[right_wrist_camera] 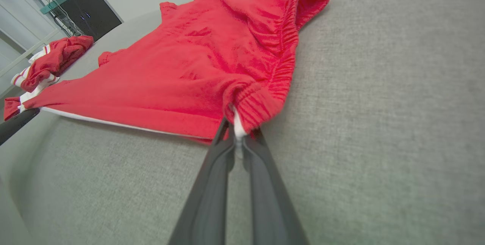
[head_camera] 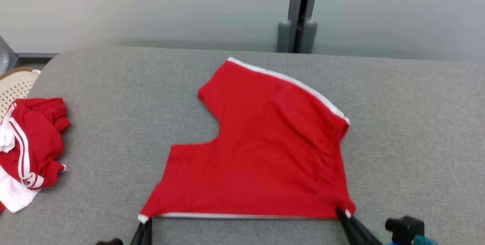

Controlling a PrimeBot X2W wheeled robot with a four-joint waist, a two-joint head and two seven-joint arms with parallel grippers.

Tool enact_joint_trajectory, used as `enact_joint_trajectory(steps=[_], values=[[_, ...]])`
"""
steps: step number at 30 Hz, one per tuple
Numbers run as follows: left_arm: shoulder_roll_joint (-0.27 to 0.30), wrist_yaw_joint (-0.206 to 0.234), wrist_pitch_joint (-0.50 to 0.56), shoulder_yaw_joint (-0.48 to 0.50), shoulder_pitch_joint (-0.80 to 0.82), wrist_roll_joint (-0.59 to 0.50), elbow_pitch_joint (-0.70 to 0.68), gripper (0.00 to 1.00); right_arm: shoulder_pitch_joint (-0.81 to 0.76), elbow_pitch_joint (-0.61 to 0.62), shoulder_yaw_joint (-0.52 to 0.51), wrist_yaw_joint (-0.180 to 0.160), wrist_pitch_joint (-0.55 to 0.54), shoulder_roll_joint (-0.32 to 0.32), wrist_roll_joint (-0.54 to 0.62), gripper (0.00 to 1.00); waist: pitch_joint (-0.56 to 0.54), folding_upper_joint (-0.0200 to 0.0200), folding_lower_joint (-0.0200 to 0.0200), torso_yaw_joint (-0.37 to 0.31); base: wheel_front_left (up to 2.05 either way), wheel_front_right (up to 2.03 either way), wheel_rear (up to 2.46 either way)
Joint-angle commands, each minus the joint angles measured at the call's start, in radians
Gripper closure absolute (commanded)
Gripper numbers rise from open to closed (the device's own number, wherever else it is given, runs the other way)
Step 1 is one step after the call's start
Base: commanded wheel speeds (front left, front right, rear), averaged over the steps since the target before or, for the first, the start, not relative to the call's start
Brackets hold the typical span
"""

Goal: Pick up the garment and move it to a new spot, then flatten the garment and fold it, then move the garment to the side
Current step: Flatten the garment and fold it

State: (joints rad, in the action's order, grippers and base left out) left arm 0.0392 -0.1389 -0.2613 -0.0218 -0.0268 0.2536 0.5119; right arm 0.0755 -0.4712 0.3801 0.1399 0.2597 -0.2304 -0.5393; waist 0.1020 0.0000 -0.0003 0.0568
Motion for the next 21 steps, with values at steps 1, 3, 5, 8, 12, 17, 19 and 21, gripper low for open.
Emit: enact_joint_trajectory(steps=[1, 3, 5, 8, 12, 17, 19, 21], values=[[0.027, 0.017, -0.006, 0.016, -0.039, -0.007, 0.006, 1.0, -0.054, -0.005, -0.003, -0.017, 0.008, -0.043, -0.016, 1.0, -0.031, 0.0, 0.0003, -0.014, 0.0, 0.0, 0.0], [0.025, 0.016, -0.006, 0.011, -0.075, -0.014, 0.006, 1.0, -0.093, 0.007, 0.021, -0.016, 0.008, -0.051, -0.029, 1.0, -0.052, 0.0, 0.0003, -0.015, 0.0, 0.0, 0.0], [0.024, 0.016, -0.006, 0.009, -0.105, -0.02, -0.007, 1.0, -0.127, 0.021, 0.032, -0.016, 0.008, -0.062, -0.039, 1.0, -0.066, 0.0, 0.0003, -0.016, 0.0, 0.0, 0.0], [0.023, 0.016, -0.006, 0.002, -0.117, -0.029, -0.046, 1.0, -0.151, 0.046, 0.03, -0.015, 0.007, -0.067, -0.056, 1.0, -0.067, 0.0, 0.0003, -0.017, 0.0, 0.0, 0.0], [0.025, 0.014, -0.005, -0.036, -0.038, -0.039, -0.115, 1.0, -0.111, 0.09, 0.02, -0.014, 0.007, -0.047, -0.085, 1.0, -0.038, 0.0, 0.0003, -0.018, 0.0, 0.0, 0.0], [0.065, 0.01, -0.005, -0.12, 0.106, -0.014, -0.144, 1.0, -0.038, 0.128, 0.009, -0.01, 0.006, -0.025, -0.111, 1.0, 0.019, 0.0, 0.0003, -0.024, 0.0, 0.0, 0.0], [0.098, 0.01, -0.005, -0.167, 0.207, -0.004, -0.133, 1.0, 0.017, 0.126, -0.005, -0.01, 0.006, -0.014, -0.129, 1.0, 0.054, 0.0, 0.0003, -0.032, 0.0, 0.0, 0.0], [0.138, 0.01, -0.005, -0.218, 0.308, 0.009, -0.102, 1.0, 0.075, 0.116, -0.017, -0.01, 0.006, 0.002, -0.158, 1.0, 0.092, 0.0, 0.0003, -0.044, 0.0, 0.0, 0.0]])
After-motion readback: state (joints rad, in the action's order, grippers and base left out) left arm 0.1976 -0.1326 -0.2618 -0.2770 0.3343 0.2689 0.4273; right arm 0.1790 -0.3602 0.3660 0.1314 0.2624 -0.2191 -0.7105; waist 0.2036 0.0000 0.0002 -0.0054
